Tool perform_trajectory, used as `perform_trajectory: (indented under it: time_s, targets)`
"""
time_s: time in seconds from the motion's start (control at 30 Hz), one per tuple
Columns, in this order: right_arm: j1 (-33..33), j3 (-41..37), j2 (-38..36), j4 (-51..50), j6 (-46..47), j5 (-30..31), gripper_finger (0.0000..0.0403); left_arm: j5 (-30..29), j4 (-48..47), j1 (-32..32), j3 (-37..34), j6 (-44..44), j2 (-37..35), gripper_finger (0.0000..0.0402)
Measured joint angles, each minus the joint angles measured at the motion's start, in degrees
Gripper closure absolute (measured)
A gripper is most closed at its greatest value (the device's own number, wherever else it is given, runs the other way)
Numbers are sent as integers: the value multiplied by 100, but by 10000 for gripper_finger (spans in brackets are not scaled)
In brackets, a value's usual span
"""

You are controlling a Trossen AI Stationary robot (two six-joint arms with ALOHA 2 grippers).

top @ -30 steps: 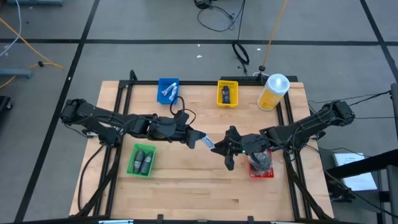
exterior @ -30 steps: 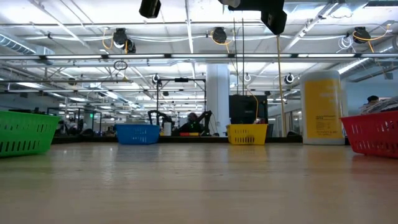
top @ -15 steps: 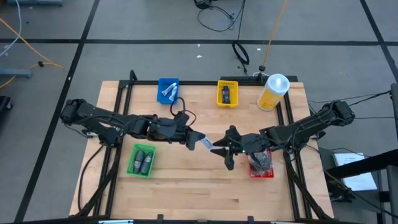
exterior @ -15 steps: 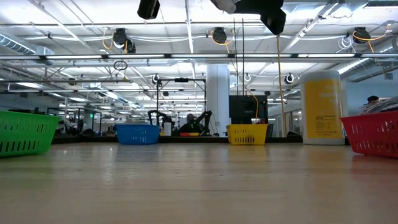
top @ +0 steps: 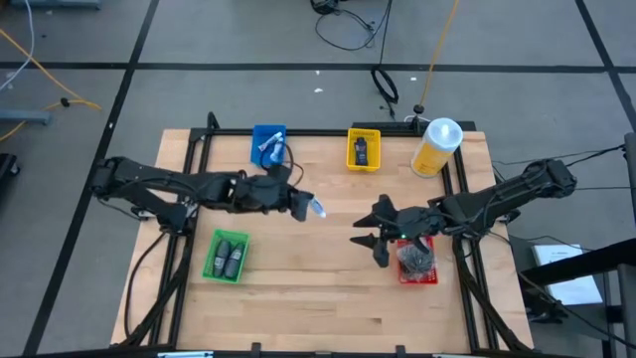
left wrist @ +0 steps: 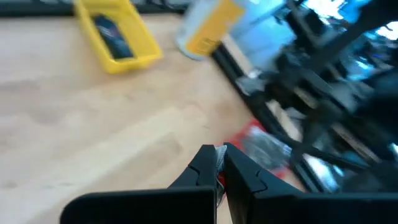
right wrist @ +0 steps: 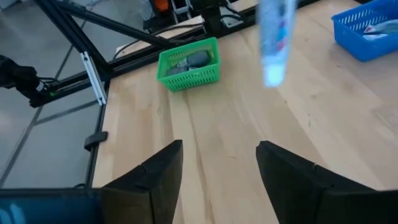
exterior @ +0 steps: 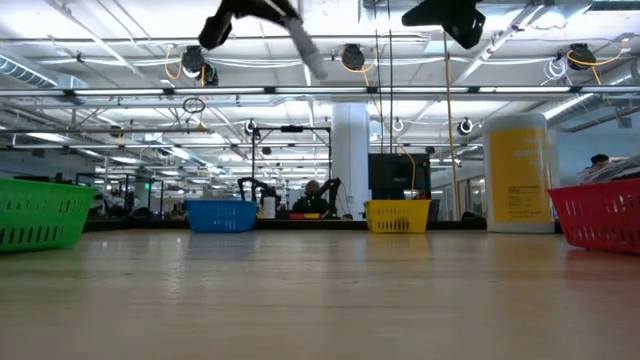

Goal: Pick & Place Travel size toiletries
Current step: Put the toothpaste into the blue basket

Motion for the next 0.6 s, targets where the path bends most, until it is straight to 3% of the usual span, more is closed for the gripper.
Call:
perform_trajectory:
  time_s: [0.3, 0.6]
  targets:
    - [0, -2, -32, -123, 0, 3, 210, -91, -1402, 1183, 0, 202, -77, 399]
    - [-2, -2, -30, -355, 2, 16, 211, 743, -1566, 2796, 0, 1243, -77, 399]
